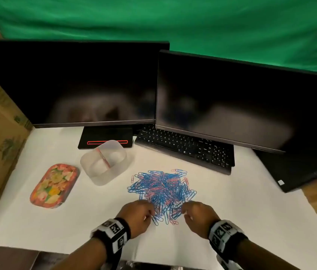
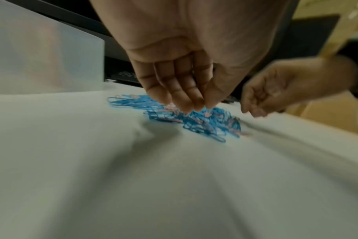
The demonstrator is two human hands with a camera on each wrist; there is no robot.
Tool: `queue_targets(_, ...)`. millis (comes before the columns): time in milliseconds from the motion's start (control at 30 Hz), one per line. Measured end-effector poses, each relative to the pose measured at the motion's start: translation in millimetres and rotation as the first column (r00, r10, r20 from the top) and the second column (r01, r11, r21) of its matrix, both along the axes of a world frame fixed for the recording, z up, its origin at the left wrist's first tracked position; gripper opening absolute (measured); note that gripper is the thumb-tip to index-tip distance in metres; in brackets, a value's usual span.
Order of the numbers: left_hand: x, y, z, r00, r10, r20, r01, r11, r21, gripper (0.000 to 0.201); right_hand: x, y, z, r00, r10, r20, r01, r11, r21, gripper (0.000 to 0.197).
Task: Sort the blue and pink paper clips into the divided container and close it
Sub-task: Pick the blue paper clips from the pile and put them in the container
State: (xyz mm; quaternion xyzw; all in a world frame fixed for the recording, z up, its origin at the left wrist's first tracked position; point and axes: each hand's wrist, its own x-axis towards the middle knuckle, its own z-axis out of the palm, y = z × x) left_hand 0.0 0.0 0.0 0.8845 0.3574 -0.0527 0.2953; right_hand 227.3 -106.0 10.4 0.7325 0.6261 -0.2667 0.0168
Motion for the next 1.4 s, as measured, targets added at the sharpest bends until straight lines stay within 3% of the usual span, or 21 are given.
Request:
queue_targets(233,21.2,0.8,-17.1,0.979,-0.188,-0.081,0.198,0.969,0.147,0.028,-4.2,16.4,-18.6,0.959,0.267,0.099,-0.269,0.963,0.012,0.029)
queue_targets(367,25.9,5.1,-19.0,0.983,-0.167,-0.075,0.178,0.971,0.163,0.02,-4.4,19.0,-20.9,0.946,0.298,0.125,-0.309,0.948,0.077,0.003)
queue_targets(433,26.6,7.7,-20.6,0.985,-0.156,-0.067,0.166,0.972,0.167,0.017,-1.5,18.3,-28.0,0.949,0.284,0.136,-0.297,0.951,0.085,0.019)
queue_targets(500,24.7,10.2,-23.2,0.986,-0.143,-0.081,0.155,0.973,0.169,0.016,-0.6,18.2,-31.4,0.949,0.297,0.111,-0.312,0.934,0.172,0.016)
queue_targets(567,21.6,12.5,-25.5,0.99,-0.119,-0.069,0.129,0.978,0.163,0.016,4.0,18.6,-31.0,0.974,0.227,0.019,-0.227,0.954,0.197,0.007)
queue_targets(633,18.6,14.1,-25.7,0.994,-0.099,-0.052,0.106,0.981,0.164,0.016,9.4,18.4,-29.5,0.989,0.137,-0.062,-0.122,0.972,0.202,0.016)
queue_targets(767,14.7,14.2,-23.2,0.995,-0.098,-0.036,0.103,0.983,0.152,0.018,24.6,17.8,-25.3,0.962,-0.037,-0.271,0.079,0.987,0.143,0.013)
queue_targets(967,19.9,10.1,-24.9,0.988,-0.138,-0.071,0.147,0.978,0.145,0.018,32.2,18.7,-23.1,0.775,-0.297,-0.558,0.355,0.935,-0.006,0.039)
queue_targets(1033,20.8,10.7,-25.6,0.989,-0.134,-0.055,0.141,0.979,0.148,0.016,33.2,22.4,-20.5,0.694,-0.364,-0.621,0.392,0.915,-0.098,0.037)
queue_targets(1133,20.6,12.3,-23.6,0.994,-0.105,-0.025,0.107,0.986,0.131,0.015,31.2,28.2,-14.7,0.565,-0.439,-0.699,0.449,0.874,-0.186,0.019)
queue_targets(1233,18.9,14.5,-19.4,0.999,0.014,0.036,-0.016,0.998,0.063,0.016,29.7,29.1,-11.6,0.509,-0.469,-0.722,0.451,0.86,-0.24,0.023)
queue_targets(1300,18.0,17.4,-17.6,0.991,0.107,0.077,-0.106,0.994,-0.013,0.017,28.4,28.3,-14.5,0.553,-0.464,-0.692,0.436,0.869,-0.234,0.02)
queue_targets(1400,17.4,23.0,-17.0,0.979,0.168,0.119,-0.154,0.98,-0.123,0.027,27.0,26.2,-19.6,0.725,-0.357,-0.589,0.346,0.928,-0.136,0.009)
